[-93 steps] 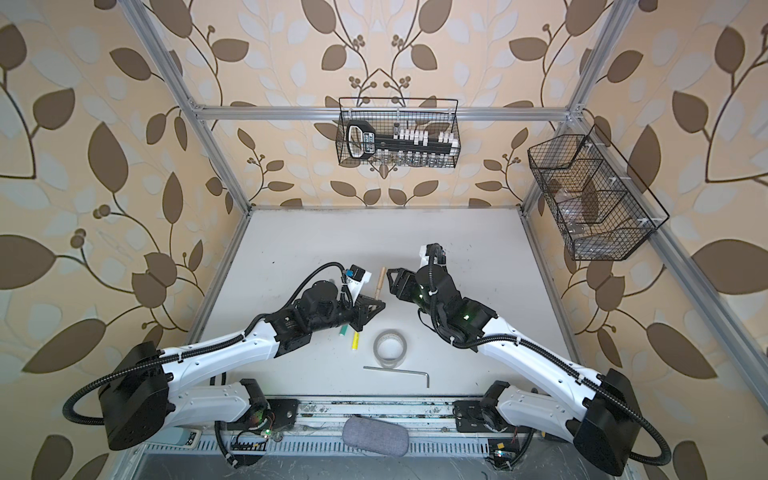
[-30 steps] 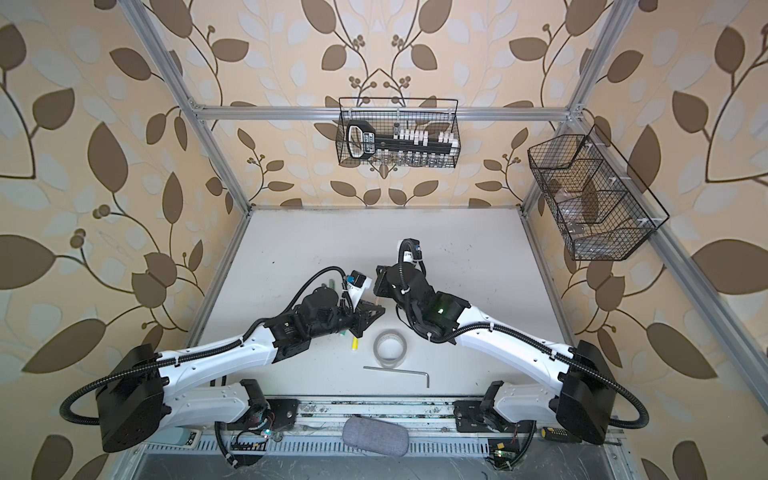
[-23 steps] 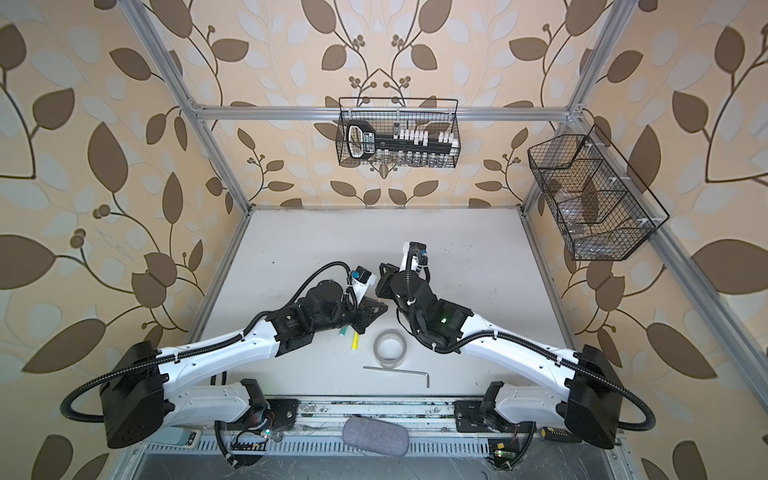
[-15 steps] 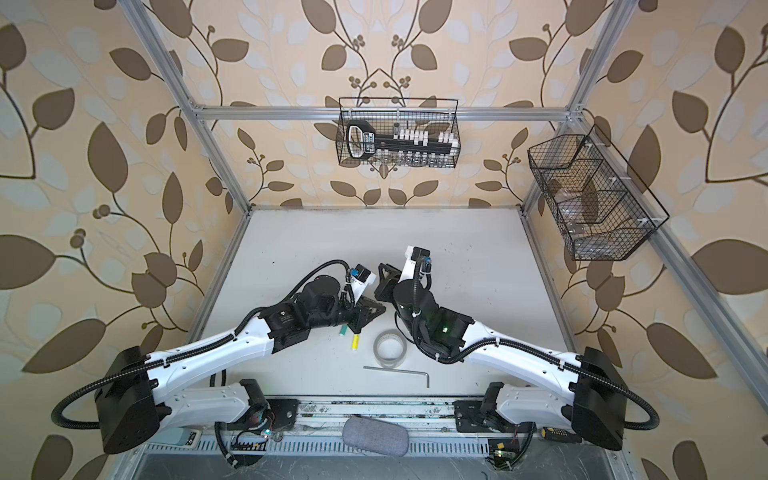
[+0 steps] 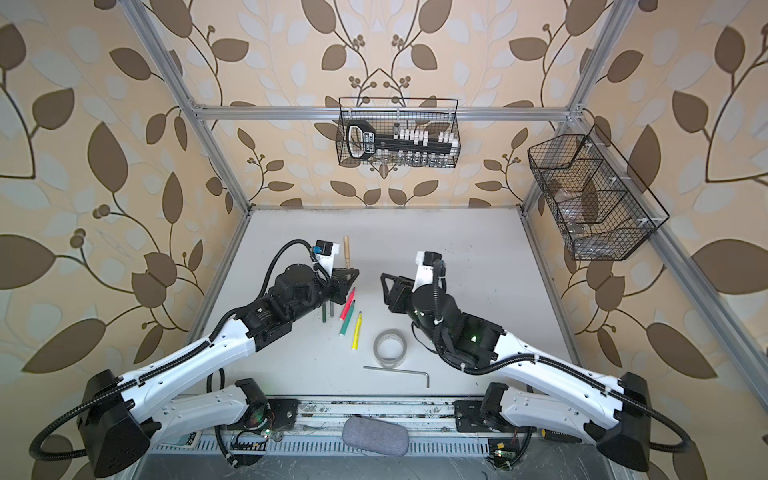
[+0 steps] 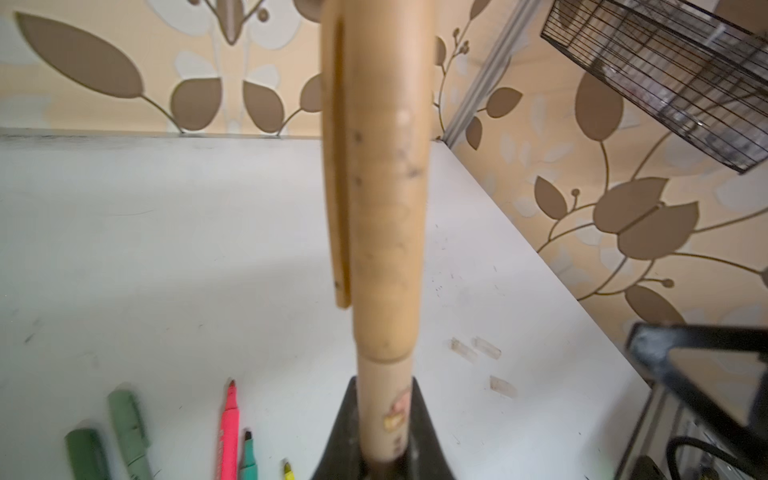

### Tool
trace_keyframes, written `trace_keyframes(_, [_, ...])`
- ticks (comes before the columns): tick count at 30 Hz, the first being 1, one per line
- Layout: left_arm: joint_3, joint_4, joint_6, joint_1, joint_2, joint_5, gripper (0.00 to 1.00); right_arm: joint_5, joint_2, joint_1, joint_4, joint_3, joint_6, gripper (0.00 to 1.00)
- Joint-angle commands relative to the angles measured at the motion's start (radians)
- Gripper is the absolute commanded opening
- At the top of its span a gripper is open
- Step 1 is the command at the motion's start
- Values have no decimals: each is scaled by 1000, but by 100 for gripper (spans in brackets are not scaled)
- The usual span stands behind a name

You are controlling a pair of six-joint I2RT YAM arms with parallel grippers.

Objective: Insert the pens into the pen caps
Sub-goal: 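Lower the capped pen beside the green pens with the left gripper while the right withdraws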

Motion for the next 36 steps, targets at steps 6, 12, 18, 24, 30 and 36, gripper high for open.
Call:
trace_keyframes(6, [-115,-278,-281,39,-46,-312,0,-175,-46,-407,-239,27,-227,69])
trace_keyframes(12, [-248,-173,-330,169,5,-289,0,-267,-22,-689,-66,-188,-274,69])
trace_keyframes(18, [-237,-124,-303,242,137,-248,0,-310,44,-744,-59,-202,-276,66])
trace_keyframes(24, [-191,-141,-304,250,253,-244,0,-281,70,-743,-62,-194,-286,67])
trace_keyframes(30, [-161,-156,-309,260,323,-262,0,-267,52,-744,-69,-195,-299,68])
trace_keyframes(36, [-138,-154,-303,267,374,-259,0,-263,44,-743,-73,-194,-309,68])
